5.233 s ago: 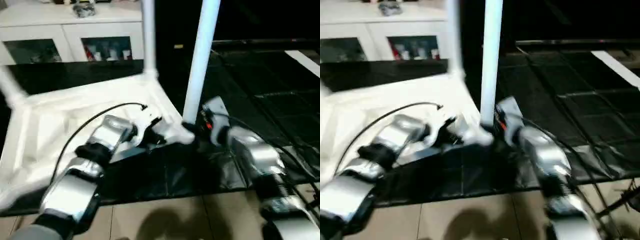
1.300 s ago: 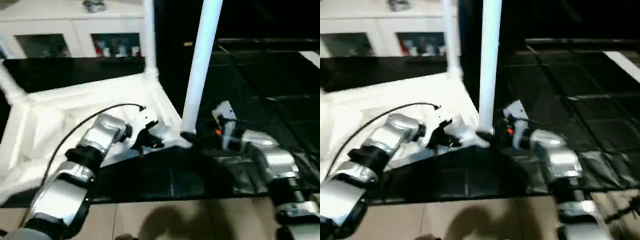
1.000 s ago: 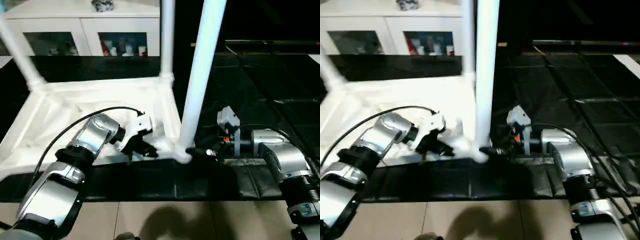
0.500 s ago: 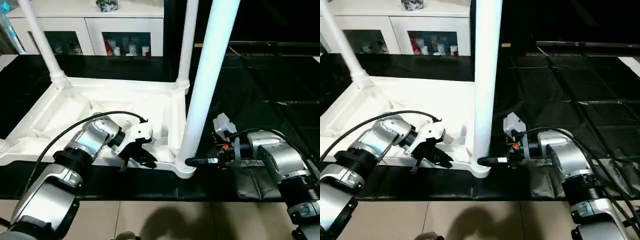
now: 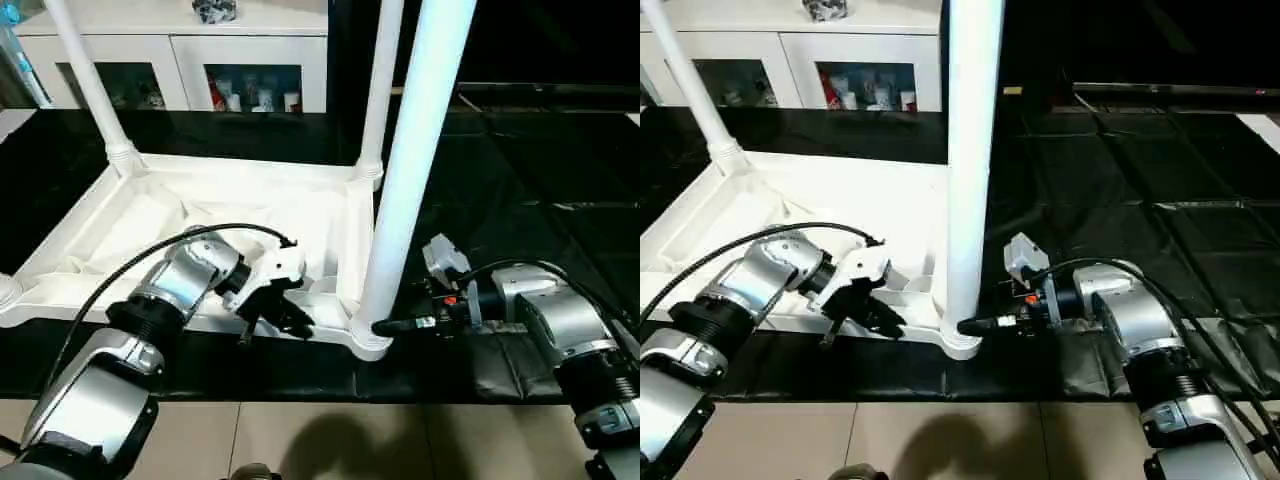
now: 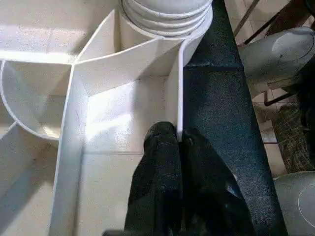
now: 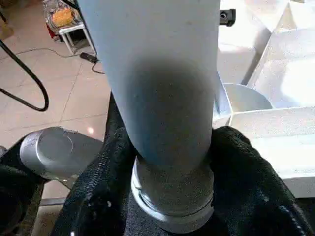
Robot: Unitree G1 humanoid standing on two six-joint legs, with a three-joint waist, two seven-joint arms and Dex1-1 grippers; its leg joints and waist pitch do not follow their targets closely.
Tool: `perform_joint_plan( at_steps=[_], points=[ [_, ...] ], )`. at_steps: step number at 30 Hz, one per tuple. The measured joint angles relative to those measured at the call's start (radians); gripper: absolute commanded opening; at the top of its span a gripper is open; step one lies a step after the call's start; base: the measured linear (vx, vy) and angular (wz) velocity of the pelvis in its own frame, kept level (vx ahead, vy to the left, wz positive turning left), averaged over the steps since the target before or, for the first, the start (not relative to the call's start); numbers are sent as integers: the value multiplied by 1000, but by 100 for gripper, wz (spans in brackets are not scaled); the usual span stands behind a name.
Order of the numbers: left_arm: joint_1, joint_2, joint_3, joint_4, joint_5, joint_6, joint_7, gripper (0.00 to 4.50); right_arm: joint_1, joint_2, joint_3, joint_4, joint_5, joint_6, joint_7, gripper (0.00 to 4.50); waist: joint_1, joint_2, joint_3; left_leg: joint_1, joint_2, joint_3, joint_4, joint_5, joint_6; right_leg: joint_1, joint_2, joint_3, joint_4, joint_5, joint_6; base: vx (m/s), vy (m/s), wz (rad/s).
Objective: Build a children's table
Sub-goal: Rotate leg to tighten
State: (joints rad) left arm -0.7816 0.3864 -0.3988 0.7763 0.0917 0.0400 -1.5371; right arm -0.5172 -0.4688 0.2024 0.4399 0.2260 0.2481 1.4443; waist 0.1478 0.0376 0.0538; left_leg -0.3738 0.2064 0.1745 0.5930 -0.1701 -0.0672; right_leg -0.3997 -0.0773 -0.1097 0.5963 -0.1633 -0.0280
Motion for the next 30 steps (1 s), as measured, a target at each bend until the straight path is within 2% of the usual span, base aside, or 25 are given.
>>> perform_joint_plan(
  at_steps=[9,13,15,19,20,23,26,29,30],
  points=[
    [1,-14,2,0,0,12,15,0,9,-3,-3,-15,0,11,-12,197,1,0,0,0,0,0,0,0,0,1,0,0,0,0,0,0,0,0],
    [1,-37,23,7,2,63,86,0,48,18,-40,-59,-1,58,-108,197,0,0,0,2,0,0,1,1,1,3,0,1,1,0,0,0,0,0],
    [1,-54,54,20,4,110,171,0,58,64,-74,-65,-19,75,-233,197,-10,0,0,5,0,1,2,2,0,4,0,2,1,-3,5,0,0,0],
    [-12,-105,105,39,13,207,325,0,49,166,-136,-30,-57,70,-481,196,-49,-1,-1,8,-1,0,2,2,-1,5,0,2,0,-3,6,0,0,0],
    [-21,-131,128,55,12,239,378,0,31,203,-156,3,-70,64,-559,193,-63,0,-1,8,-1,0,2,2,-1,5,0,1,-1,-3,6,0,0,0],
    [-47,-182,165,88,6,294,494,0,-25,263,-176,69,-100,55,-720,192,-85,0,-1,8,-1,0,2,2,-1,4,0,1,-1,-3,5,0,0,0],
    [-70,-228,206,116,-1,334,614,0,-84,331,-201,127,-136,58,-885,191,-95,0,-1,6,-1,0,2,2,-1,1,0,0,0,-1,4,0,0,0],
    [-75,-241,225,120,-7,344,651,0,-111,346,-203,154,-159,50,-931,191,-96,0,-1,5,-1,0,-2,1,-1,-1,0,0,0,1,1,0,0,0],
    [-75,-241,228,119,-7,346,654,0,-112,349,-203,158,-162,42,-937,226,-95,0,-1,5,-1,0,-3,1,-1,-1,0,0,0,2,-1,0,0,0]
  ],
)
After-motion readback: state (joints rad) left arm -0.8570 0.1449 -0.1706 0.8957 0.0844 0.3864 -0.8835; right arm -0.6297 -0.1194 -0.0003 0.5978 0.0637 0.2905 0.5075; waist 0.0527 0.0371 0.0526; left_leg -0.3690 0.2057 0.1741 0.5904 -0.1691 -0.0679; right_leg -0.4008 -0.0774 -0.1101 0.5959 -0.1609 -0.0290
